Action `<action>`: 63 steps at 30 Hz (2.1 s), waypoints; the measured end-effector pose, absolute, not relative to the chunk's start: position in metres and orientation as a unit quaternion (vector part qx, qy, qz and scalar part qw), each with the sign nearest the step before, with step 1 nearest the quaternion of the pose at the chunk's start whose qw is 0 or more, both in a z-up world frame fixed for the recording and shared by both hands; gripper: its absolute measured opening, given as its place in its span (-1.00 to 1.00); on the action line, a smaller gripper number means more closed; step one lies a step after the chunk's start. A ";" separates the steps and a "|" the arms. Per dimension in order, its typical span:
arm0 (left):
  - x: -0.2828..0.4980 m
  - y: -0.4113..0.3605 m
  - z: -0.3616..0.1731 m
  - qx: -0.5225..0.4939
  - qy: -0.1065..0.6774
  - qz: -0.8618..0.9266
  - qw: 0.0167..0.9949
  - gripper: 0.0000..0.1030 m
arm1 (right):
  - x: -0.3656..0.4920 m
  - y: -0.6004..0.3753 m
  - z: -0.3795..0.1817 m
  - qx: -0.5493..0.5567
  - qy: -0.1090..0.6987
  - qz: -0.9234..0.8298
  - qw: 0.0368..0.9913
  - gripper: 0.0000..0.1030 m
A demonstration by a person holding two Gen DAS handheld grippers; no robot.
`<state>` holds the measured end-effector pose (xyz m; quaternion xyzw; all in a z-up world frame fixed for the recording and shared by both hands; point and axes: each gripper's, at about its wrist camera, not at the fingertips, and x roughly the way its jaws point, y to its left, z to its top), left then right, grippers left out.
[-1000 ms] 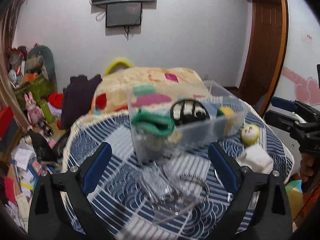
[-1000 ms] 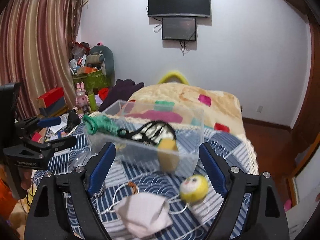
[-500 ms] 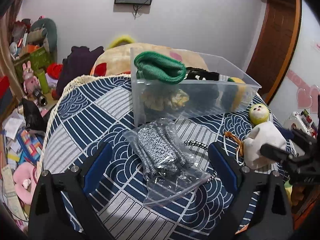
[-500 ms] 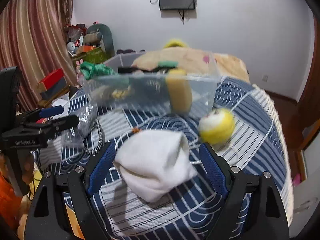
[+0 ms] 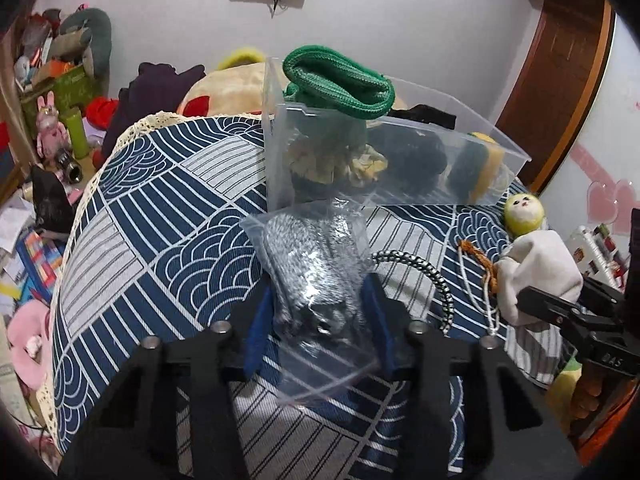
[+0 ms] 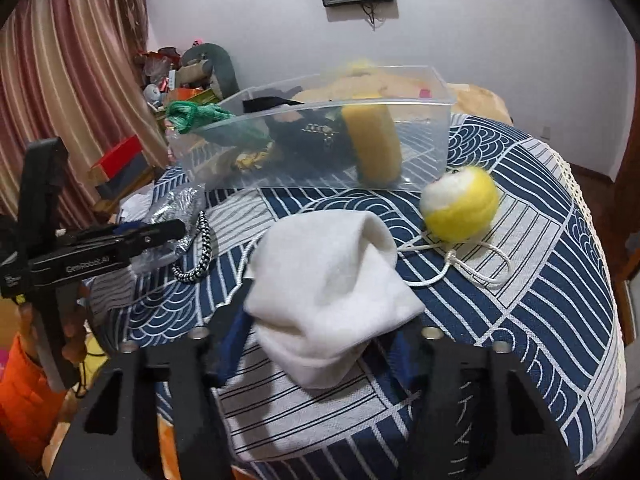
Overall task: Organize soft objects
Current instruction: 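Grasp the white sock with the right tool while the left tool grasps the plastic bag, then release the sock into the box with the right tool while the left tool releases the bag in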
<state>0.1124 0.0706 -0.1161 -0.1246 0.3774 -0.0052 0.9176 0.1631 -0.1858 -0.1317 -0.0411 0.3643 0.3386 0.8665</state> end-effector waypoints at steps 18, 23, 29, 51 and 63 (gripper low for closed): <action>0.084 0.070 -0.071 -0.117 0.323 -0.011 0.939 -0.37 | 0.158 -0.198 -0.094 -0.032 0.308 0.322 0.895 -0.48; 0.081 0.066 -0.048 -0.100 0.294 -0.013 0.950 -0.37 | 0.159 -0.199 -0.075 -0.027 0.279 0.319 0.905 -0.48; 0.084 0.061 -0.024 -0.088 0.266 -0.016 0.960 -0.37 | 0.165 -0.193 -0.050 -0.036 0.237 0.311 0.920 -0.48; 0.154 0.067 -0.001 -0.101 0.258 -0.024 0.961 -0.37 | 0.203 -0.147 -0.023 -0.062 0.193 0.308 0.929 -0.48; 0.201 0.056 -0.027 -0.112 0.303 -0.040 0.946 -0.37 | 0.229 -0.121 -0.047 -0.090 0.235 0.304 0.919 -0.48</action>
